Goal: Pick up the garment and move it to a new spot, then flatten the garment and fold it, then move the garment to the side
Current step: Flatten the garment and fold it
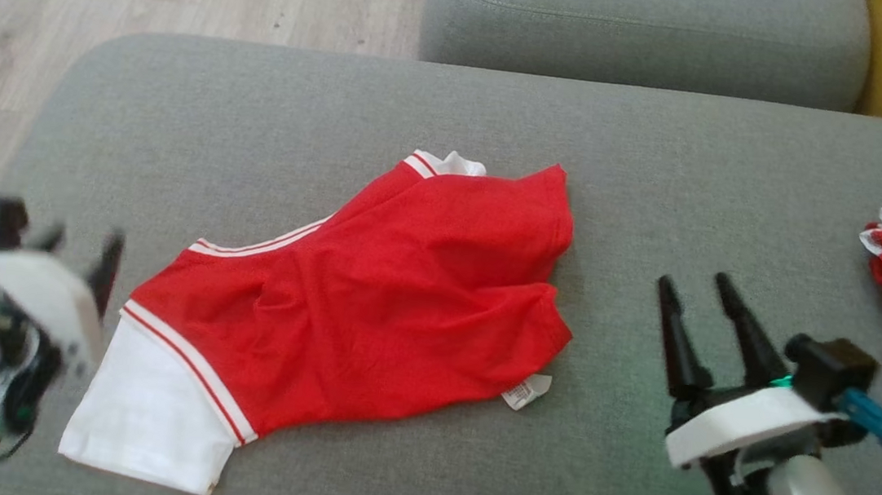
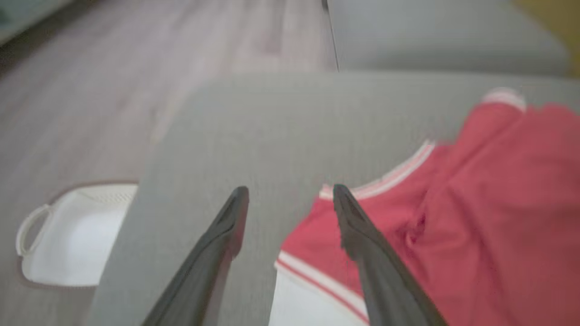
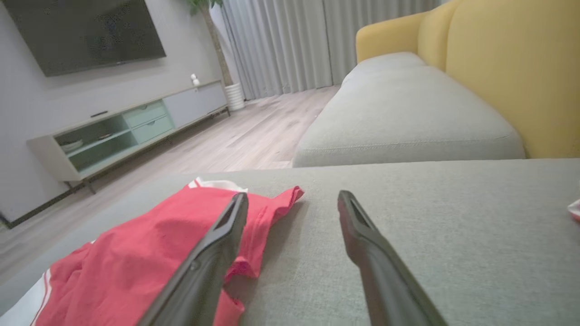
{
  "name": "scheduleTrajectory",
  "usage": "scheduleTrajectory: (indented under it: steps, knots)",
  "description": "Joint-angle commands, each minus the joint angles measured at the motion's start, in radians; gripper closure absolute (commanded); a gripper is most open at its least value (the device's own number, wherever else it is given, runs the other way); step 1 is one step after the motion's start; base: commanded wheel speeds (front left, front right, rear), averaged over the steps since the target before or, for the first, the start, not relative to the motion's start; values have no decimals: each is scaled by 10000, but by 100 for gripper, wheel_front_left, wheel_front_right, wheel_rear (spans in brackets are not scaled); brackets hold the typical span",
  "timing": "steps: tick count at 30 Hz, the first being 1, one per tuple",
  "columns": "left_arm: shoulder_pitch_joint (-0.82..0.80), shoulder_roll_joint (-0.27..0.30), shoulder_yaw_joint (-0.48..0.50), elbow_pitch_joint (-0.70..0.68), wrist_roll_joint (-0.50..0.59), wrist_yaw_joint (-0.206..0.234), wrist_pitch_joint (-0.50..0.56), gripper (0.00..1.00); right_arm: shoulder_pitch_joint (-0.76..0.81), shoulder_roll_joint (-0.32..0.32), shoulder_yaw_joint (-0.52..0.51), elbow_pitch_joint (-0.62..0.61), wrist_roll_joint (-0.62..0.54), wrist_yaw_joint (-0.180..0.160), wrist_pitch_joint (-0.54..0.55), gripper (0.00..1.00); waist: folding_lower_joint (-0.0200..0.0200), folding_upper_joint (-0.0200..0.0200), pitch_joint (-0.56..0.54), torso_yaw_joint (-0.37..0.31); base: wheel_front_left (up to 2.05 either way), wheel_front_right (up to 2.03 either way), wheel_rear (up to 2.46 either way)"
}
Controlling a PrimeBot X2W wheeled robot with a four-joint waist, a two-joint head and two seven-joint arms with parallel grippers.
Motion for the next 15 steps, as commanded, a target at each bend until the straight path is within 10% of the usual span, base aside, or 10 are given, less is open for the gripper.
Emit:
scheduleTrajectory:
  steps: [1,8,15]
  knots:
    - [-486,254,831,-424,65,468,-705,0,-264,-299,525,-310,186,-7,203,0,0,0,-39,132,0,0,0]
    - [1134,-720,2982,-2585,1483,1952,-1189,0,-917,-1517,2504,-30,1681,-7,2139,0,0,0,18,678,0,0,0]
    - [3093,-1941,4325,-3114,2581,1788,-1193,0,-1379,-2091,3467,436,2835,-7,2887,0,0,0,7,1086,0,0,0]
